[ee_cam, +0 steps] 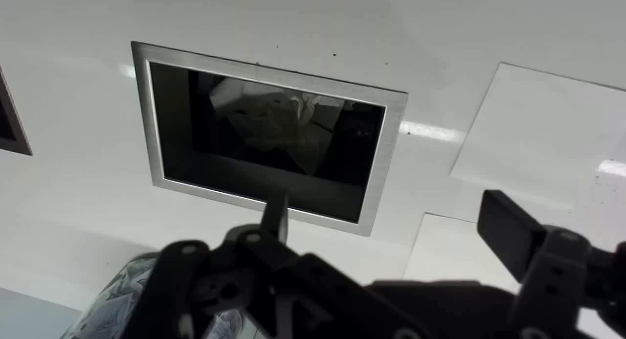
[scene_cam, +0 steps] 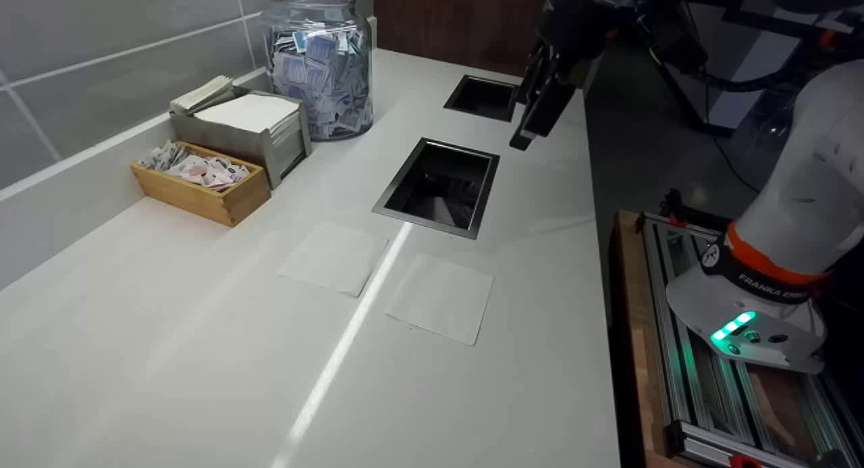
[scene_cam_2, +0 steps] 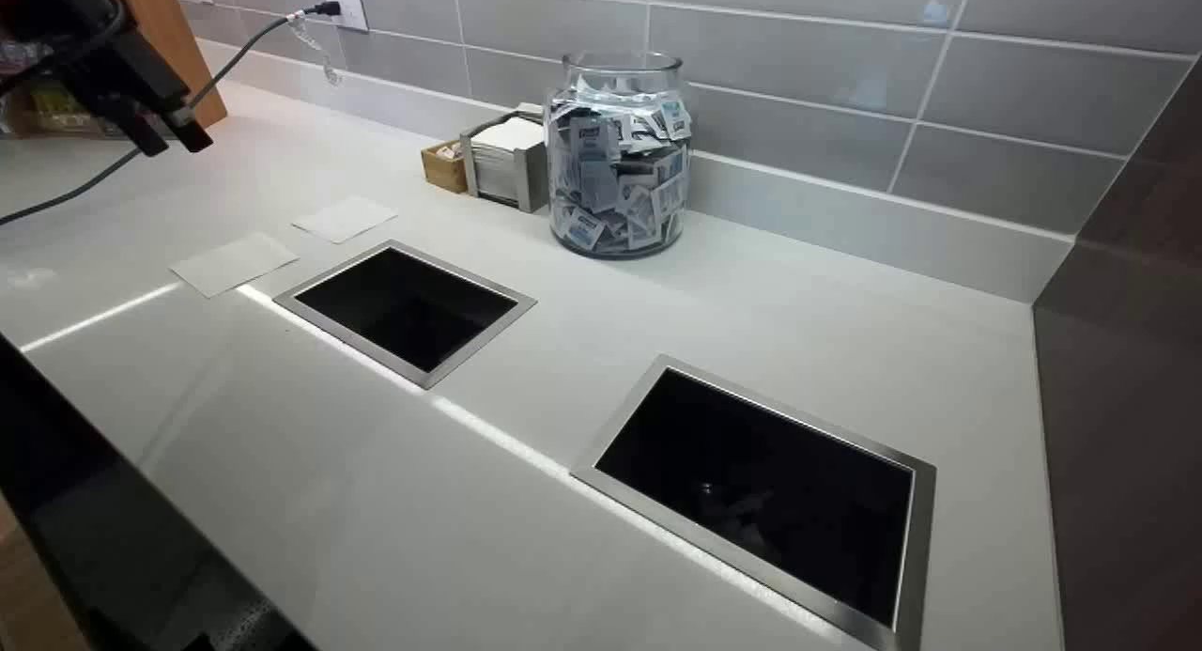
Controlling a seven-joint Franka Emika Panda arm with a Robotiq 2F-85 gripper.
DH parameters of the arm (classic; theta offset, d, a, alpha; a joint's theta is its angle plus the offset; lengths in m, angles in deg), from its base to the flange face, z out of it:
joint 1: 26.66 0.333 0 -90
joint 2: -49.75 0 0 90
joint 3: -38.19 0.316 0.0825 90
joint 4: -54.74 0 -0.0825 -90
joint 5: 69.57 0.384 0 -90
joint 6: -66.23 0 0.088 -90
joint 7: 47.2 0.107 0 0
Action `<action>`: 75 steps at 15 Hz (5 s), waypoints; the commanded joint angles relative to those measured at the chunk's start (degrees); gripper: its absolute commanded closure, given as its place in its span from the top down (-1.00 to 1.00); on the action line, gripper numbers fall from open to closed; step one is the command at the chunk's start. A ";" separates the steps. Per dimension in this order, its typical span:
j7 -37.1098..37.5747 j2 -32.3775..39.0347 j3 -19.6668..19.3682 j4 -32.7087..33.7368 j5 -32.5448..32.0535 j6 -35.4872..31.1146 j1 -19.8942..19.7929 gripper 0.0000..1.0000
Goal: Throw a paper towel through the left garbage shoot
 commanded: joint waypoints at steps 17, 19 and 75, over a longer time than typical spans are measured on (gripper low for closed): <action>0.60 0.15 -0.99 0.14 -0.80 0.28 1.02 1.00; -0.67 3.81 -2.30 1.37 -1.26 -6.66 0.29 1.00; 5.06 58.86 -7.57 36.62 3.99 -12.62 11.07 -0.92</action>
